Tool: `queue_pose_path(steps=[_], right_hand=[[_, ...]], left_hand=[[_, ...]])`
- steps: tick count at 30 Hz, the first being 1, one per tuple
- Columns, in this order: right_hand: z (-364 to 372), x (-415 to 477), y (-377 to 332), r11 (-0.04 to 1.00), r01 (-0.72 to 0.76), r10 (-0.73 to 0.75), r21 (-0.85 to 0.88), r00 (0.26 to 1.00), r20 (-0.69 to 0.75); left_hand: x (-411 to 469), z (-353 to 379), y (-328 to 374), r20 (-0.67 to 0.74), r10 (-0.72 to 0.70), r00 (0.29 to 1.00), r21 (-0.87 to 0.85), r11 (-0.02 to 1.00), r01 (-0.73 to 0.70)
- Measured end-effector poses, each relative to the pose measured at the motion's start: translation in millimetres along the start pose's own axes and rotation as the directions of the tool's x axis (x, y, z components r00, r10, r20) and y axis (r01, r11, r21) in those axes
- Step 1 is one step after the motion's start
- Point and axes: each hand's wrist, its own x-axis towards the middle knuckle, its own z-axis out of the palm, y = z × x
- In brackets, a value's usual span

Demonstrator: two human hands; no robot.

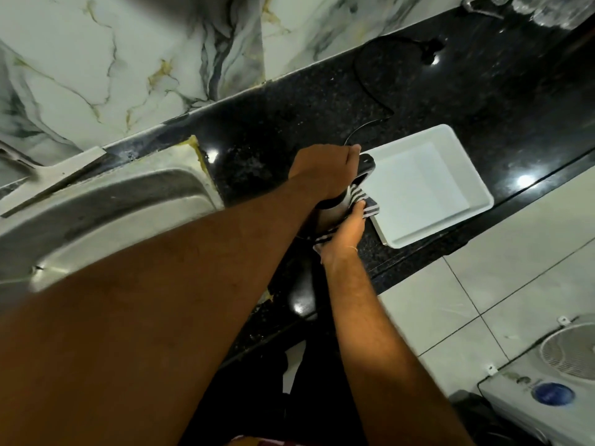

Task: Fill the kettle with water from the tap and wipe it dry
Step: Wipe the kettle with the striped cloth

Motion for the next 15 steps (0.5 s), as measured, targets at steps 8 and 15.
queue_pose_path(steps=[8, 15], right_hand=[[-60.4, -22.1, -63.2, 0.995, -0.030, 0.006, 0.091, 0.968, 0.251], [-79.3, 32.4, -197.7, 0.703, 0.610, -0.514, -0.367, 0.791, 0.331]], left_hand=[[-3.7, -2.9, 2.7, -0.019, -0.017, 1.000, 0.028, 0.999, 0.017], [-3.7, 1.7, 6.8, -0.077, -0.087, 0.993, 0.003, 0.996, 0.088]])
